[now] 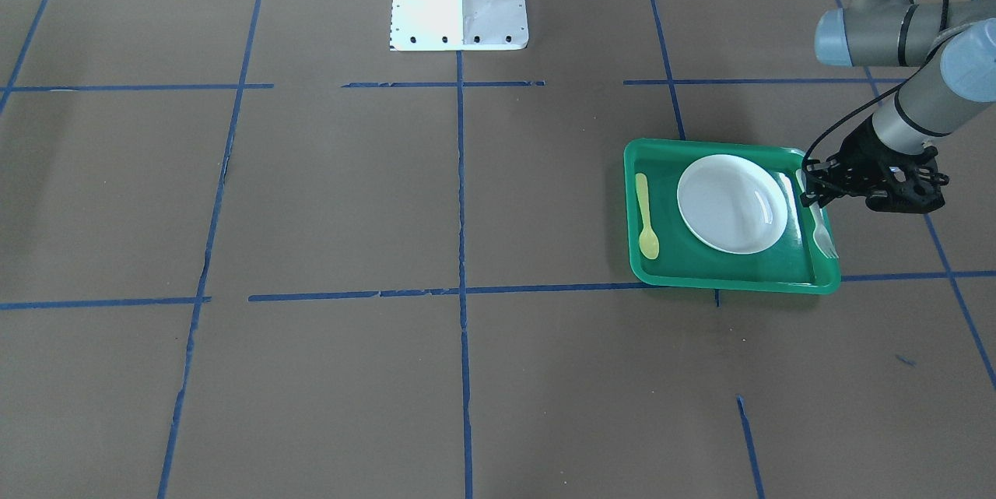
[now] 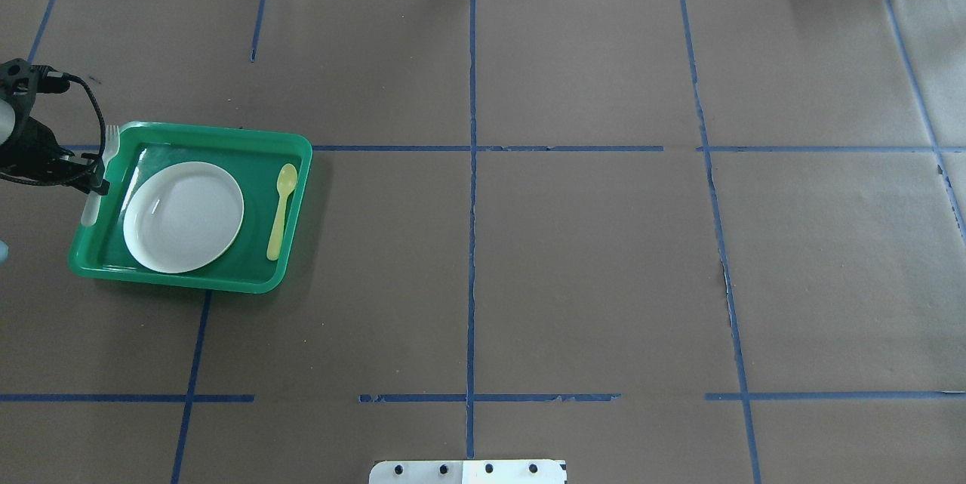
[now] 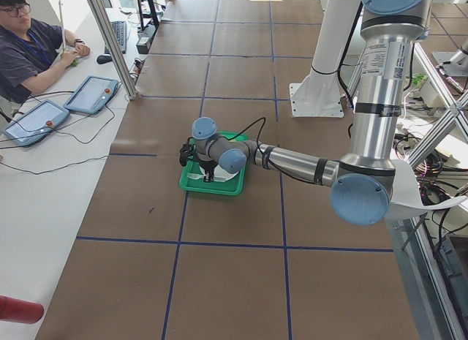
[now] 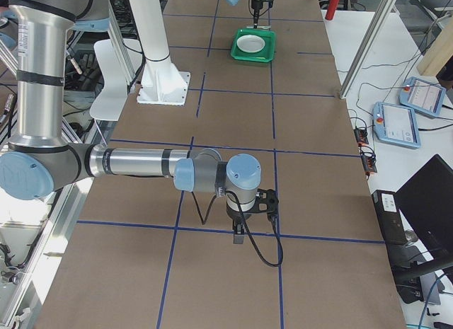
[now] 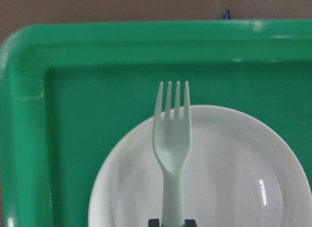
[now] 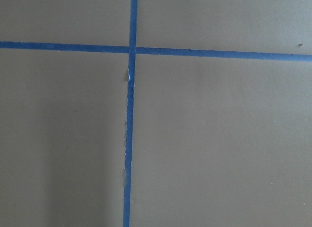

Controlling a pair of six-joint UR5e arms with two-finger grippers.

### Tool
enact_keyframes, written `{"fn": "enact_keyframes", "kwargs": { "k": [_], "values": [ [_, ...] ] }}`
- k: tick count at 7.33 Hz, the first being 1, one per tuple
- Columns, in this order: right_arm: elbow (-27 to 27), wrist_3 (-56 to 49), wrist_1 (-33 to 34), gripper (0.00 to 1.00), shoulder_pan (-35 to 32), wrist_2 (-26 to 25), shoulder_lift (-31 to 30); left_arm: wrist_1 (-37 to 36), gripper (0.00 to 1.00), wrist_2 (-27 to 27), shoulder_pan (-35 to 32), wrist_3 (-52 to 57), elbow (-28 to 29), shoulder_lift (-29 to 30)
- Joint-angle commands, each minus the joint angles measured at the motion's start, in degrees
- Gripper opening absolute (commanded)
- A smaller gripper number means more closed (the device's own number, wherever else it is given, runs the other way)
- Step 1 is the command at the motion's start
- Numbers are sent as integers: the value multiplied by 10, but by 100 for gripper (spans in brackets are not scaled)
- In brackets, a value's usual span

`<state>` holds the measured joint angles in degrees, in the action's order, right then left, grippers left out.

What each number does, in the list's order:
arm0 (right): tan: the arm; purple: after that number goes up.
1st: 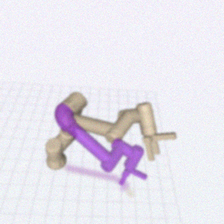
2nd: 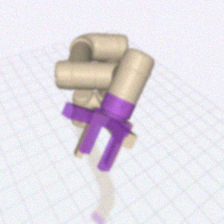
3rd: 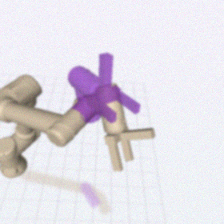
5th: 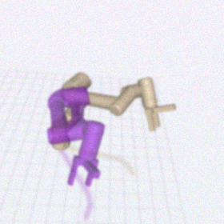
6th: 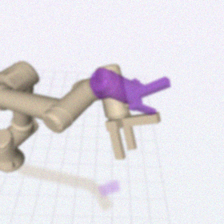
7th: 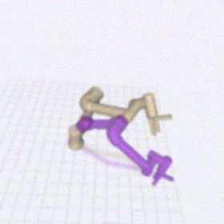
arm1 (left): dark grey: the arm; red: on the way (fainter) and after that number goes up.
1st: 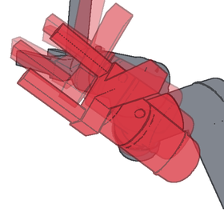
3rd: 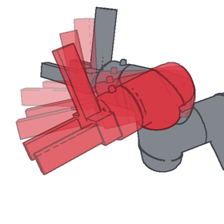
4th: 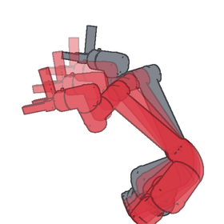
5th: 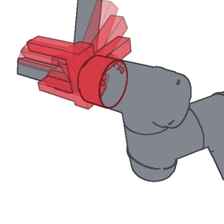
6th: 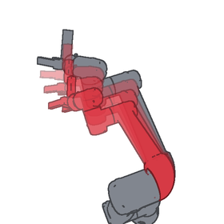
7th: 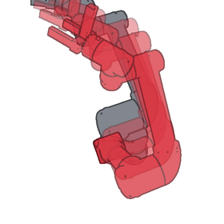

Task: Place fork
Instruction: 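Carry the fork with the left gripper to the tray beside the plate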

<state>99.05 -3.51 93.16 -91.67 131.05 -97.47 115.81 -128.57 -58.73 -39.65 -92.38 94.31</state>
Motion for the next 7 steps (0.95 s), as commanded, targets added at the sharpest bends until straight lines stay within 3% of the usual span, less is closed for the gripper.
{"fn": "enact_keyframes", "kwargs": {
  "k": [1,5,6,7],
  "values": [
    [0,1,0,100,0,0,0,53,0,0,2,-4,40,0],
    [0,0,0,100,0,0,0,53,0,-28,13,-18,37,3],
    [0,0,0,100,0,0,0,53,19,-28,16,-17,38,3],
    [0,1,0,100,0,0,0,53,92,-25,18,-18,35,3]
  ]
}}
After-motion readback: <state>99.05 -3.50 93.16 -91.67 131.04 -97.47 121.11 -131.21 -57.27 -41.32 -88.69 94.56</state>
